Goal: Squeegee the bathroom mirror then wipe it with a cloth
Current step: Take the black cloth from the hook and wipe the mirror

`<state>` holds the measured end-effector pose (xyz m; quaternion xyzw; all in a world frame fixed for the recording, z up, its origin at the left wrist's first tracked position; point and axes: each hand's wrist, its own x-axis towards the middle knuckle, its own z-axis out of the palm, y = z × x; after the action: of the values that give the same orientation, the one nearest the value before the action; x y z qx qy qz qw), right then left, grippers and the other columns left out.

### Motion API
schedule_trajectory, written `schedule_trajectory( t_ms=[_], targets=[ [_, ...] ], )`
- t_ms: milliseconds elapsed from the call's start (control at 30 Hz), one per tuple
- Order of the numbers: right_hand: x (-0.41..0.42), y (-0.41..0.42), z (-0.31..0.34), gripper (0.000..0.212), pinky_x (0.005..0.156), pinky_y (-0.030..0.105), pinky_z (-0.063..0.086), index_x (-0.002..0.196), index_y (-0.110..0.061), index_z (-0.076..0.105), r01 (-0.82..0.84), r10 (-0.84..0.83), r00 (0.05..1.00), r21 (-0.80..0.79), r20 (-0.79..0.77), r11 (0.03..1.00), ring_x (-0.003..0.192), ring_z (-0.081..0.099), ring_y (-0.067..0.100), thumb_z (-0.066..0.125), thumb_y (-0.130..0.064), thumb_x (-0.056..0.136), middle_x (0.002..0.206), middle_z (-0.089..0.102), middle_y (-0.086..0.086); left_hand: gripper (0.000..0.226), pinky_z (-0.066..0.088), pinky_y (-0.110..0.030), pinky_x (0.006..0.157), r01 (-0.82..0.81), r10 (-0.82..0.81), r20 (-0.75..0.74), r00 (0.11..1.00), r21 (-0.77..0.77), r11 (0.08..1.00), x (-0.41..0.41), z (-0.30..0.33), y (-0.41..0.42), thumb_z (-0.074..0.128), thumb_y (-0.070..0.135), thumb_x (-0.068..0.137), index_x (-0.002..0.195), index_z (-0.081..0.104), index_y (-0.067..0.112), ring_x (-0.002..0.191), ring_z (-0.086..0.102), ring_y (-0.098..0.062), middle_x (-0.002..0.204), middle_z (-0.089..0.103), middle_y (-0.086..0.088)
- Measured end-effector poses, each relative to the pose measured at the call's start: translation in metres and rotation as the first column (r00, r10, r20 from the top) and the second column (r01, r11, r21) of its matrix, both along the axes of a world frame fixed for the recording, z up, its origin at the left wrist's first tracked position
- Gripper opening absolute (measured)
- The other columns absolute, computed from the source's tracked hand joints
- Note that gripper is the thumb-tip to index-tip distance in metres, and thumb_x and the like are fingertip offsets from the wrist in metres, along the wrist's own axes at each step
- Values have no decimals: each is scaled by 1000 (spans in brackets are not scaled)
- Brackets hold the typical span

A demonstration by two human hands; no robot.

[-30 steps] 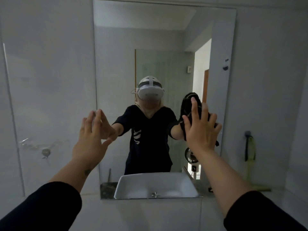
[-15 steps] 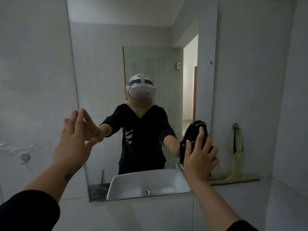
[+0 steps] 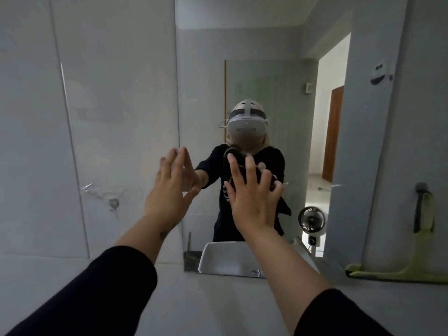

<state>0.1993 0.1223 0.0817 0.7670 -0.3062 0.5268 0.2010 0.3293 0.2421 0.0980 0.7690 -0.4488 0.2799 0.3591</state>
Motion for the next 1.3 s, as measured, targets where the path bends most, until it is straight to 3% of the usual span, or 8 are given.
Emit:
schedule_trajectory(
  t_ms=[100, 233, 533, 667, 800, 967, 1300],
  targets=[
    [25, 18, 1, 71, 85, 55, 40, 148, -32, 12, -43, 39, 997, -48, -69, 998, 117, 45, 37, 49, -46, 90, 141, 27, 10, 90, 36, -42, 108, 57, -57, 54, 997, -3, 998, 4, -13, 17, 59, 32, 90, 150, -10, 30, 147, 7, -18, 160, -7, 7],
    [56, 39, -14, 85, 84, 54, 39, 148, -32, 14, -83, 55, 979, -134, -197, 988, 112, 44, 37, 65, -44, 80, 139, 26, 9, 96, 43, -45, 104, 10, -9, -20, 1000, 33, 999, 20, -48, 39, 63, 31, 88, 149, -11, 32, 145, 19, -19, 160, -4, 11],
    [41, 37, -112, 90, 84, 49, 37, 149, -32, 13, -95, -8, 908, -224, -419, 970, 104, 40, 30, 66, -36, 76, 140, 33, 5, 100, 34, -48, 111, 24, -16, -70, 997, 112, 993, 20, -80, 45, 67, 28, 85, 150, -9, 28, 147, 12, -18, 160, -1, 7],
    [21, 19, -110, 87, 83, 50, 41, 147, -35, 18, -66, 9, 940, -157, -341, 985, 108, 41, 30, 68, -45, 76, 137, 32, 6, 98, 32, -47, 112, 55, -45, -80, 996, 136, 989, 6, -94, 33, 67, 25, 86, 150, -7, 29, 147, 11, -18, 160, -1, 6],
    [-3, -3, -101, 68, 81, 50, 42, 145, -38, 24, -8, -15, 973, -99, -232, 995, 114, 40, 32, 55, -48, 85, 135, 30, 8, 101, 28, -51, 113, -19, 35, -109, 993, 151, 988, -5, -101, 16, 64, 30, 87, 146, -18, 34, 148, 2, -23, 160, -12, 4],
    [-35, -26, -91, 62, 80, 50, 44, 144, -36, 22, 48, -53, 985, -37, -165, 998, 115, 38, 31, 45, -49, 87, 137, 26, 10, 106, 22, -53, 115, -69, 86, -155, 984, 113, 991, -15, -104, 3, 66, 33, 85, 147, -21, 31, 148, -7, -25, 160, -16, 2],
    [-101, -66, -92, 61, 76, 51, 43, 144, -29, 20, 136, -139, 990, 190, 2, 972, 99, 46, 38, 43, -47, 90, 131, 27, 13, 104, 37, -50, 105, -131, 143, -181, 973, 77, 988, -21, -108, -7, 64, 32, 87, 147, -21, 29, 147, -12, -19, 159, -19, 6]
  ],
)
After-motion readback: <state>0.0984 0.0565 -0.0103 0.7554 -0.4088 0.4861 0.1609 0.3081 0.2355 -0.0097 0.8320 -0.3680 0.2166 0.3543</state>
